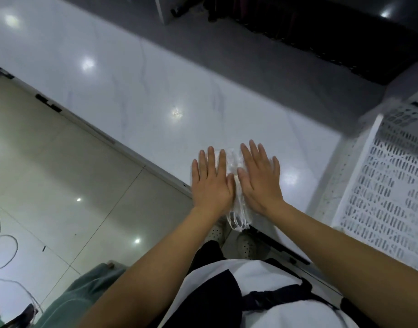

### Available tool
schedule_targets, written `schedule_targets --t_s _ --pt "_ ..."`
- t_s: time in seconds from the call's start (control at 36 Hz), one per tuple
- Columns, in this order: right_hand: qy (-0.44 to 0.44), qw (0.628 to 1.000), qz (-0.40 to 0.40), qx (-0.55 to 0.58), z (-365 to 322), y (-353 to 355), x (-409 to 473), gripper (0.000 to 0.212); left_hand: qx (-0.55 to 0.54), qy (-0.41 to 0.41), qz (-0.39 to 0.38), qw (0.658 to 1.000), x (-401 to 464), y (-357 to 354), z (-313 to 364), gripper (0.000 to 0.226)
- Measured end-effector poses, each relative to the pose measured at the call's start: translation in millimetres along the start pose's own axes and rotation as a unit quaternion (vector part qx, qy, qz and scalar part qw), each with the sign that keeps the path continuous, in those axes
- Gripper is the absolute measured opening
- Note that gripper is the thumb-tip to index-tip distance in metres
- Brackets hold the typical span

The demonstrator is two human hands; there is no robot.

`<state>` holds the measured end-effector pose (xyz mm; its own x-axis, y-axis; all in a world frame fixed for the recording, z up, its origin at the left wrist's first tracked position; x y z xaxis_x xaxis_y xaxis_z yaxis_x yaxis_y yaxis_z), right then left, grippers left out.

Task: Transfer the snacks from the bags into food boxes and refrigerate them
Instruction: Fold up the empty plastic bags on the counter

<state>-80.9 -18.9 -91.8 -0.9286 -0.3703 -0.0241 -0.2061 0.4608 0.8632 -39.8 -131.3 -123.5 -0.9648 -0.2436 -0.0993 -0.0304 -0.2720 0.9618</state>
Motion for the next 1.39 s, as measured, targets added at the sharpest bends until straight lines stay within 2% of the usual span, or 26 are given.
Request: schedule_targets --t_s 0.06,0.17,0.28,0.36,0.44,0.53,0.61,0.67,0.75,0.83,0.89,1.06,1.08,1.14,1.17,1.22,1.28,1.33,1.39 --pt "-0.024 1.000 0.010 -0.015 -8.4 3.9 -13.3 0.068 0.007 0.000 -0.025 1.000 0.4 0.0 0.4 0.063" --pt "-0.091 0.995 -0.028 -0.011 -15.3 -1.5 -42.7 0.072 -0.005 0.003 -0.065 0.998 6.4 8.9 -2.9 0.069" --pt "-0.074 0.993 -0.079 -0.055 -20.6 2.5 -52.6 0.070 0.059 -0.004 -0.038 0.998 28.0 38.7 -11.1 0.084" --pt "-0.060 0.993 -0.087 -0.047 -30.3 14.6 -54.2 0.077 0.089 0.012 -0.068 0.994 40.2 46.6 -19.1 0.089" --pt "-0.042 0.996 -0.071 -0.044 -39.3 23.4 -55.2 0.085 0.090 0.045 -0.085 0.991 45.3 50.5 -28.3 0.078" --pt "-0.015 0.992 -0.072 -0.105 -34.6 13.4 -53.8 0.083 0.064 0.067 -0.072 0.993 41.8 54.1 -33.6 0.060" --pt "-0.005 0.981 -0.111 -0.161 -15.5 -13.7 -51.7 0.082 -0.036 0.112 -0.060 0.991 31.9 51.4 -39.9 0.044" --pt "0.009 0.975 -0.136 -0.178 -3.4 -30.0 -52.3 0.082 -0.181 0.161 -0.045 0.969 23.4 49.2 -44.3 0.032" --pt "0.044 0.974 -0.123 -0.187 5.1 -38.3 -52.8 0.080 -0.413 0.219 -0.037 0.883 10.0 49.5 -43.0 0.037" --pt "0.057 0.976 -0.113 -0.177 8.7 -40.3 -53.0 0.079 -0.530 0.232 -0.041 0.815 2.0 54.5 -32.9 0.031" --pt "0.060 0.978 -0.105 -0.170 7.7 -39.8 -52.8 0.080 -0.557 0.209 -0.046 0.802 2.9 58.7 -20.4 0.017" --pt "0.072 0.982 -0.079 -0.155 -2.4 -28.7 -55.5 0.085 -0.484 0.087 -0.068 0.868 11.6 57.9 26.5 0.026" --pt "0.074 0.983 -0.076 -0.152 -2.8 -26.7 -56.1 0.085 -0.448 0.055 -0.062 0.890 12.4 53.9 32.6 0.023" --pt "0.069 0.989 -0.061 -0.118 -3.4 -21.3 -56.6 0.083 -0.309 -0.039 -0.004 0.950 12.8 51.4 43.5 0.016" --pt "0.058 0.993 -0.049 -0.093 -2.9 -17.7 -56.4 0.082 -0.244 -0.080 0.025 0.966 11.2 50.1 48.5 0.020" --pt "0.018 0.997 -0.025 -0.072 0.9 -11.4 -56.8 0.087 -0.184 -0.122 0.029 0.975 8.4 39.2 55.2 0.039" --pt "-0.049 0.994 -0.006 -0.093 10.6 -9.2 -63.8 0.097 -0.138 -0.141 -0.010 0.980 5.7 21.8 56.0 0.061" --pt "-0.123 0.986 0.018 -0.111 22.2 -7.8 -77.5 0.101 -0.083 -0.166 -0.043 0.982 1.5 5.6 54.1 0.066" --pt "-0.156 0.982 0.064 -0.086 25.2 -0.4 -92.0 0.100 -0.034 -0.200 -0.058 0.978 -4.2 -4.0 53.7 0.065"
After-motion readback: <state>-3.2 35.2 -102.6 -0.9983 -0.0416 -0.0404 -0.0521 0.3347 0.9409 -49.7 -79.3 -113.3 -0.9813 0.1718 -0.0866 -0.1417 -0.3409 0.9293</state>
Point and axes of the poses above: each hand's wrist, its own x-axis towards the middle knuckle, its own y-axis out of the back of the hand, z = x × y, the point moved 9 cm from there along x, towards the middle knuckle, and after that the axes turned 8 degrees about z, right-handed, at the moved point
